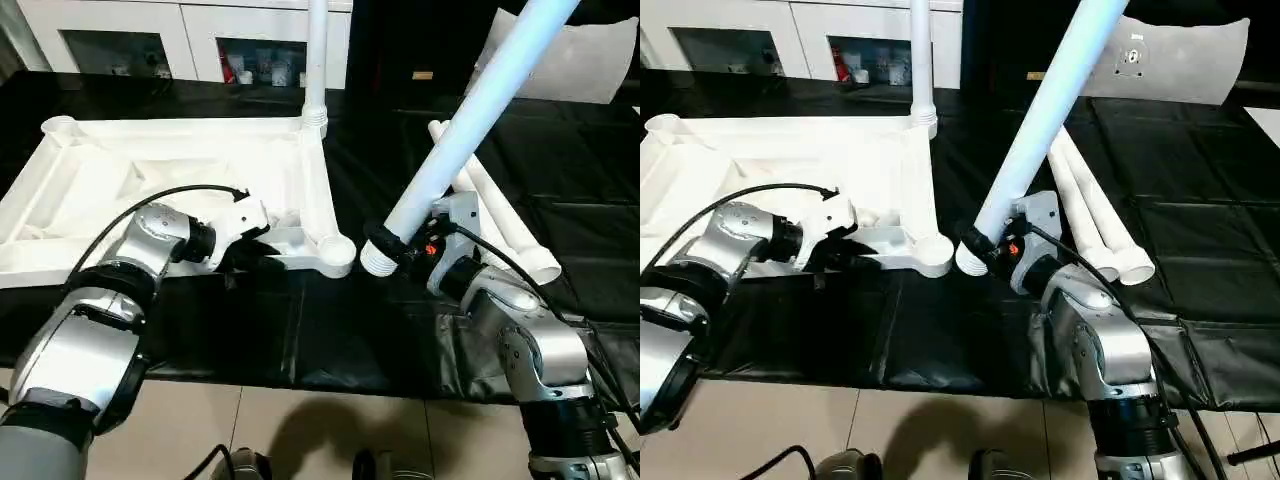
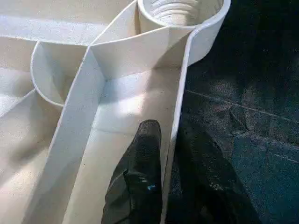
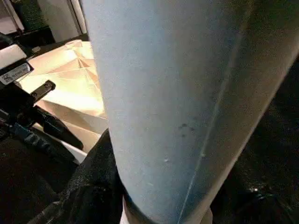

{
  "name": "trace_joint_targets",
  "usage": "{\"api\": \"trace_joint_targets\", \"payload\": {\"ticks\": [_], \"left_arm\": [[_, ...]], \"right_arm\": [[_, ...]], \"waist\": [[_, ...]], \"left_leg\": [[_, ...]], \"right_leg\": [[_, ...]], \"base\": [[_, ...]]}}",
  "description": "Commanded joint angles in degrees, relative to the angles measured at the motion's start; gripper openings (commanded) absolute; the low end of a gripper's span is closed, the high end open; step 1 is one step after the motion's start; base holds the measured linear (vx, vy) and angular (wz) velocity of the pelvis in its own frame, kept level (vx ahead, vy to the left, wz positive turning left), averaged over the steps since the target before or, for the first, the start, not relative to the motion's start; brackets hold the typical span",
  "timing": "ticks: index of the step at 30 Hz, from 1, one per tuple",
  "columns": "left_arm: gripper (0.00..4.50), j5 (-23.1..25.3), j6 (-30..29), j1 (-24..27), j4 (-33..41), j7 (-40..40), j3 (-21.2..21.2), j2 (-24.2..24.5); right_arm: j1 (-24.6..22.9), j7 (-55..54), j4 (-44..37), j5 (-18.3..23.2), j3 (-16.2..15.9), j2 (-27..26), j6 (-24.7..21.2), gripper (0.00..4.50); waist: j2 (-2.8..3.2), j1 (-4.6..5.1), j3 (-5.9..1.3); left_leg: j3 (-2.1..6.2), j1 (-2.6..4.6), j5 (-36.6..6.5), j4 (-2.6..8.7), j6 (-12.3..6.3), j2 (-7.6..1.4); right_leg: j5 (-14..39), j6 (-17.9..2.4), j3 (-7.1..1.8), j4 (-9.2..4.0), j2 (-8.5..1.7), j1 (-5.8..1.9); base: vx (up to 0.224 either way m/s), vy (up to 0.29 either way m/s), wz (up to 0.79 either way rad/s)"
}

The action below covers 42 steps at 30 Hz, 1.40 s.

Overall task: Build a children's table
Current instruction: Insert table leg to table base

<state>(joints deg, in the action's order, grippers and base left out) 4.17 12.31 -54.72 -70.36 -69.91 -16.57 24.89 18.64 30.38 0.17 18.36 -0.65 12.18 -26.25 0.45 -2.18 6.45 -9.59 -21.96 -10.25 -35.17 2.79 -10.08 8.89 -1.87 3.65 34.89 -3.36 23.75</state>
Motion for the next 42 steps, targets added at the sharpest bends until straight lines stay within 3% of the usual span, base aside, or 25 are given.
{"api": "trace_joint_targets", "payload": {"ticks": [1, 4, 5, 8, 13, 16, 17, 20, 24, 28, 38, 42], "left_arm": [[0.39, 0.0, 0.2, -1.2, -0.3, -1.2, 0.8, -0.2], [0.24, -0.9, 0.0, -1.1, 0.2, -3.1, 1.8, -0.7], [0.15, -1.3, 0.0, -0.9, 0.5, -3.7, 2.1, -0.8], [0.02, -2.8, -0.4, 0.7, 2.6, -5.7, 2.7, -1.7], [0.00, -0.5, -0.9, 7.6, 10.6, -2.4, 0.1, -3.5], [0.00, -1.7, -2.2, 11.9, 17.3, -1.6, 0.4, -5.0], [0.00, -2.6, -3.4, 13.4, 20.2, -1.6, 0.7, -5.6], [0.00, -3.8, -7.0, 17.6, 28.6, -1.6, 0.2, -5.9], [0.00, -5.3, -11.9, 21.7, 37.8, -1.3, 0.1, -5.2], [0.00, -5.2, -14.5, 23.5, 41.5, -0.6, 0.9, -4.3], [0.00, -3.8, -19.3, 25.0, 45.1, 0.3, 1.8, -3.0], [0.00, -3.7, -19.7, 24.9, 45.3, 0.6, 1.7, -3.2]], "right_arm": [[1.0, 0.2, -1.4, 0.6, -0.2, 0.6, -0.4, 1.91], [1.2, 0.5, -1.3, 0.4, -0.4, 0.7, -0.3, 1.91], [1.2, 0.6, -1.3, 0.3, -0.5, 0.8, -0.3, 1.91], [1.7, 1.8, -1.4, -0.3, -1.5, 1.6, -0.1, 1.91], [2.6, 5.0, -3.7, -1.0, -4.6, 3.2, -0.8, 1.91], [3.0, 5.4, -3.7, -1.8, -5.8, 3.5, -1.0, 1.91], [3.1, 5.6, -3.3, -2.1, -6.3, 3.7, -0.9, 1.91], [3.4, 6.2, -2.1, -2.9, -7.6, 4.3, -0.8, 1.91], [3.8, 6.8, -0.7, -4.2, -8.9, 5.0, -0.9, 1.91], [3.9, 7.2, -0.1, -5.0, -9.9, 6.1, -2.0, 1.91], [3.0, 8.7, -1.1, -3.6, -9.5, 7.0, -4.4, 1.91], [2.8, 9.4, -1.9, -2.6, -9.5, 7.0, -5.2, 1.91]], "waist": [[0.86, -0.19, -4.75], [0.82, -0.26, -4.80], [1.10, -0.28, -4.83], [0.84, -0.16, -4.87], [0.63, -0.25, -4.56], [0.46, -0.20, -4.44], [0.71, -0.29, -4.35], [0.69, -0.24, -4.05], [0.64, 0.02, -4.03], [0.23, 0.21, -4.03], [0.85, 0.75, -3.95], [0.79, 0.78, -3.87]], "left_leg": [[1.05, 1.25, -13.0, 4.68, -0.47, -2.73], [0.96, 1.18, -11.8, 4.71, -0.85, -2.70], [0.96, 1.14, -11.4, 4.67, -0.94, -2.71], [0.88, 1.02, -10.8, 4.67, -1.37, -2.60], [0.70, 1.07, -10.5, 4.73, -2.59, -2.93], [0.49, 1.34, -10.6, 4.80, -3.27, -2.89], [0.56, 1.49, -11.2, 4.94, -2.92, -3.03], [0.62, 1.77, -13.5, 5.27, -2.26, -2.96], [0.69, 1.74, -14.0, 5.42, -1.86, -2.99], [0.66, 1.44, -13.4, 5.44, -2.18, -2.69], [0.72, 1.45, -13.6, 5.62, -2.53, -2.67], [0.74, 1.52, -14.3, 5.74, -2.40, -2.74]], "right_leg": [[12.3, -14.3, -3.17, -4.27, -5.15, -3.65], [11.0, -14.7, -3.14, -4.20, -5.20, -3.80], [10.1, -15.0, -3.13, -4.12, -5.21, -3.82], [8.8, -15.4, -3.10, -4.01, -5.15, -4.02], [9.6, -15.7, -3.15, -4.13, -5.19, -4.05], [14.0, -13.9, -3.16, -4.73, -5.02, -3.55], [16.2, -13.3, -3.18, -4.79, -5.13, -3.49], [22.3, -11.0, -3.21, -5.54, -5.11, -3.15], [23.7, -9.9, -3.39, -5.55, -5.12, -2.94], [24.9, -8.7, -3.34, -5.71, -5.00, -3.01], [23.9, -8.9, -3.32, -5.86, -4.78, -2.86], [24.1, -9.0, -3.33, -5.96, -4.83, -2.80]], "base": [[0.000, 0.000, 0.00], [0.000, 0.000, 0.00], [0.000, 0.000, 0.00], [0.000, 0.000, 0.00], [0.000, 0.000, 0.00], [0.000, 0.000, 0.00], [0.000, 0.000, 0.00], [0.000, 0.000, 0.00], [0.000, 0.000, 0.00], [0.000, 0.000, 0.00], [0.000, 0.000, 0.00], [0.000, 0.000, 0.00]]}}
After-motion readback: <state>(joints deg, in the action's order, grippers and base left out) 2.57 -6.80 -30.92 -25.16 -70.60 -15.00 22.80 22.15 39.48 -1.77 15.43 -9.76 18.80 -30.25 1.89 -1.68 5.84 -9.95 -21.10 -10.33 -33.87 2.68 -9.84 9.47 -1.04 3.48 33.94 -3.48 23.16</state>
